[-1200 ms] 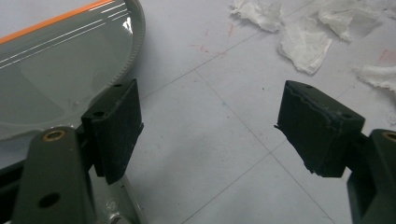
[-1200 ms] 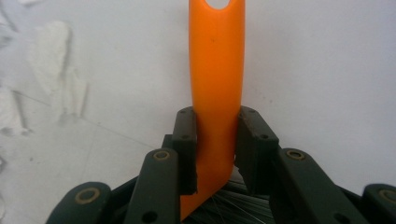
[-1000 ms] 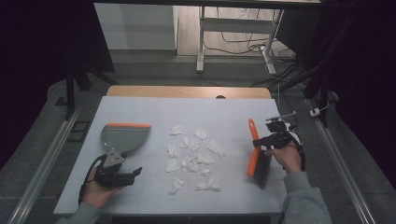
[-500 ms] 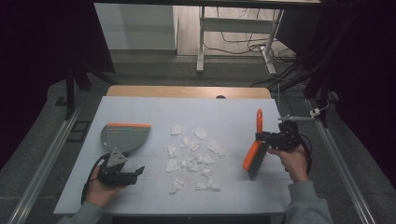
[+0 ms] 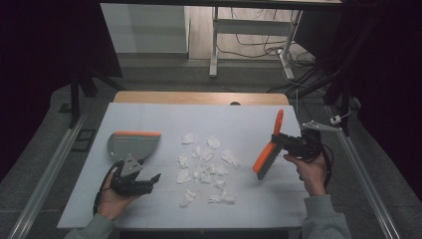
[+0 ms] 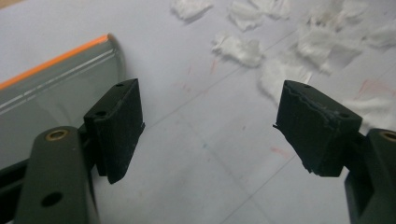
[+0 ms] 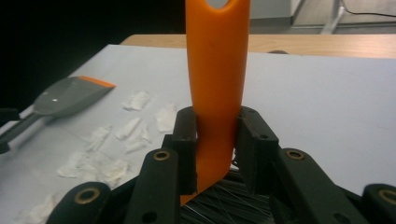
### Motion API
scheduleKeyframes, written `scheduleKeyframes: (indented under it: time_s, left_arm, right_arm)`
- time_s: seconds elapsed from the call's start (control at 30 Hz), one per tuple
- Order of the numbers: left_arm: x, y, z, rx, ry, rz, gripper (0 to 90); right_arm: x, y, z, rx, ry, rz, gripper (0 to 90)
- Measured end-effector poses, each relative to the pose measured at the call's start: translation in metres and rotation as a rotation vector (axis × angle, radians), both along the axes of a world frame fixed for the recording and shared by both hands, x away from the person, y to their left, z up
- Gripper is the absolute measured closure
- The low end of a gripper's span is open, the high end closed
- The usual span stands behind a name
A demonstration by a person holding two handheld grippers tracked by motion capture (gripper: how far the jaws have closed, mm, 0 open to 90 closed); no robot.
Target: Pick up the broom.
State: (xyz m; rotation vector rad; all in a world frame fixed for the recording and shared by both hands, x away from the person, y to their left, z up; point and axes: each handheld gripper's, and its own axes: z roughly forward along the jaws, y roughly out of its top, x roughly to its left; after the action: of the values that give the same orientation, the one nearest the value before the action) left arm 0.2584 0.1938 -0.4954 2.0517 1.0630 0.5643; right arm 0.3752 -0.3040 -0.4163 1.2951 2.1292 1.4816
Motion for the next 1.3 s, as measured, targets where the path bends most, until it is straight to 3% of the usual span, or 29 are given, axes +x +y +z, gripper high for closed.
scheduleKeyframes:
  time_s: [0.13,0.27,0.43,0.63,0.97,1.07,1.17,1.27,1.3]
  left_arm:
    - [0.004,-0.012,0.009,-0.024,-0.019,-0.024,23.9]
    - [0.010,-0.025,0.015,-0.067,-0.023,-0.046,24.2]
    - [0.016,-0.044,0.019,-0.070,-0.032,-0.070,25.0]
    - [0.023,-0.063,0.023,-0.096,-0.023,-0.099,26.0]
    - [0.032,-0.112,0.024,-0.105,-0.028,-0.193,25.9]
    - [0.033,-0.119,0.024,-0.106,-0.032,-0.205,25.8]
    - [0.034,-0.130,0.025,-0.129,-0.030,-0.226,25.8]
    - [0.034,-0.137,0.027,-0.188,-0.020,-0.243,25.8]
    - [0.033,-0.140,0.028,-0.179,-0.029,-0.246,25.8]
  right_arm:
    - [0.001,0.016,0.000,0.045,-0.030,0.025,70.7]
    - [0.001,0.024,-0.002,0.055,-0.041,0.035,70.7]
    - [-0.001,0.035,-0.005,0.109,-0.052,0.054,70.7]
    - [-0.004,0.052,-0.008,0.132,-0.059,0.076,70.7]
    - [-0.010,0.077,-0.011,0.184,-0.079,0.063,70.6]
    - [-0.013,0.082,-0.011,0.205,-0.083,0.065,70.6]
    - [-0.016,0.088,-0.009,0.207,-0.103,0.057,70.6]
    - [-0.018,0.092,-0.009,0.222,-0.108,0.051,70.6]
    - [-0.019,0.093,-0.009,0.229,-0.108,0.047,70.6]
